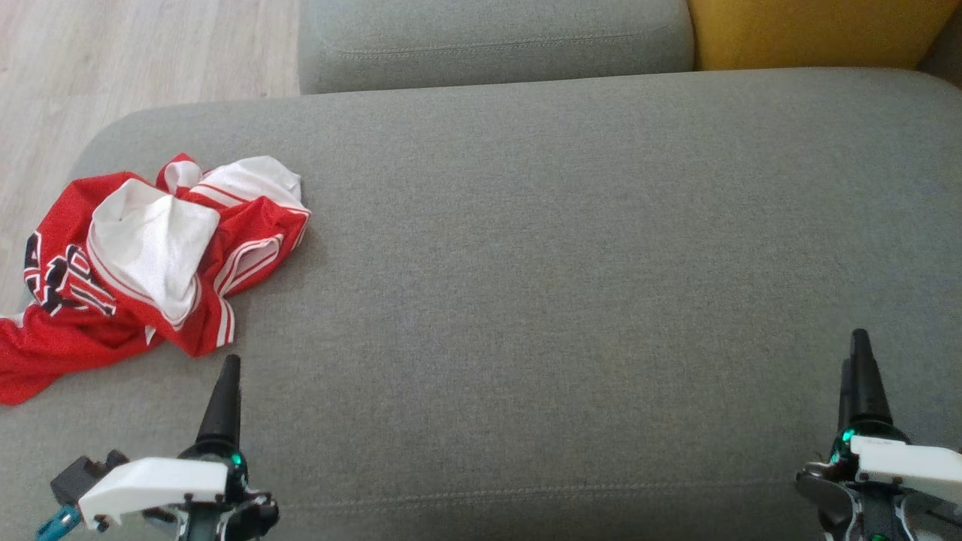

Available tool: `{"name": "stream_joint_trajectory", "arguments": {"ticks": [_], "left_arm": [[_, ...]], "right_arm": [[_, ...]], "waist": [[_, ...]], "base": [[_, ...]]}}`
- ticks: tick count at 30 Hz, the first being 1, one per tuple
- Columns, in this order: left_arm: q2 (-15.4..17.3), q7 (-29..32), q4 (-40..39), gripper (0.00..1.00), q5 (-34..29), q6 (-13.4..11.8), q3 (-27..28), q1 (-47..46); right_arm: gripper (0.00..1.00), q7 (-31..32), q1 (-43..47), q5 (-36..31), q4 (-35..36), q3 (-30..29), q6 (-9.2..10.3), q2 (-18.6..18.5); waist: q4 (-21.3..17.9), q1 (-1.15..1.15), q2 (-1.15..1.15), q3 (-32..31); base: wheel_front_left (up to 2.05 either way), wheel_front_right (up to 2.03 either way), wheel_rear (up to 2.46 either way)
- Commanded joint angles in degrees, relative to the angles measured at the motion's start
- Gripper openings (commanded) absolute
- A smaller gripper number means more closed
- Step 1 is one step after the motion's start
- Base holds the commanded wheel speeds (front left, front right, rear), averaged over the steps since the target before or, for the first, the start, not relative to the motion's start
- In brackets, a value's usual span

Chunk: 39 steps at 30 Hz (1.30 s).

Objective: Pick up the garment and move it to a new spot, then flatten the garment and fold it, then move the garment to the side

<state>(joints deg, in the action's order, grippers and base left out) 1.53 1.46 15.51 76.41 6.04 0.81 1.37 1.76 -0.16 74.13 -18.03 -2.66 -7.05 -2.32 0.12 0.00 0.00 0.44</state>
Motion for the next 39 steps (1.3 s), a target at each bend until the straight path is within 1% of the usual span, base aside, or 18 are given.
{"name": "stream_joint_trajectory", "arguments": {"ticks": [1,8,11,39], "left_arm": [[0.56,-0.25,-2.21,1.0,-0.64,0.13,0.42,-2.69],[0.62,-1.42,-3.86,1.0,-6.48,-0.77,-1.24,-2.62],[0.65,-2.09,-4.82,1.0,-9.64,-1.54,-1.98,-2.67],[0.88,-6.78,-10.77,1.0,-30.76,-4.45,-6.91,-2.62]], "right_arm": [[1.0,-0.52,-2.49,-1.04,2.34,0.61,-0.12,-0.36],[1.0,-1.7,-2.57,-6.84,3.33,3.02,-0.14,-0.46],[1.0,-2.37,-2.7,-10.1,3.41,4.37,-0.15,-0.69],[1.0,-7.07,-3.1,-30.16,6.03,10.9,-0.25,-0.69]], "waist": [[0.0,0.0,0.0,-0.01],[-0.03,0.0,0.0,-0.12],[-0.05,0.0,0.0,-0.21],[-0.26,0.0,0.0,-0.61]], "base": [[0.0,0.0,0.0],[0.0,0.0,0.0],[0.0,0.0,0.0],[0.0,0.0,0.0]]}}
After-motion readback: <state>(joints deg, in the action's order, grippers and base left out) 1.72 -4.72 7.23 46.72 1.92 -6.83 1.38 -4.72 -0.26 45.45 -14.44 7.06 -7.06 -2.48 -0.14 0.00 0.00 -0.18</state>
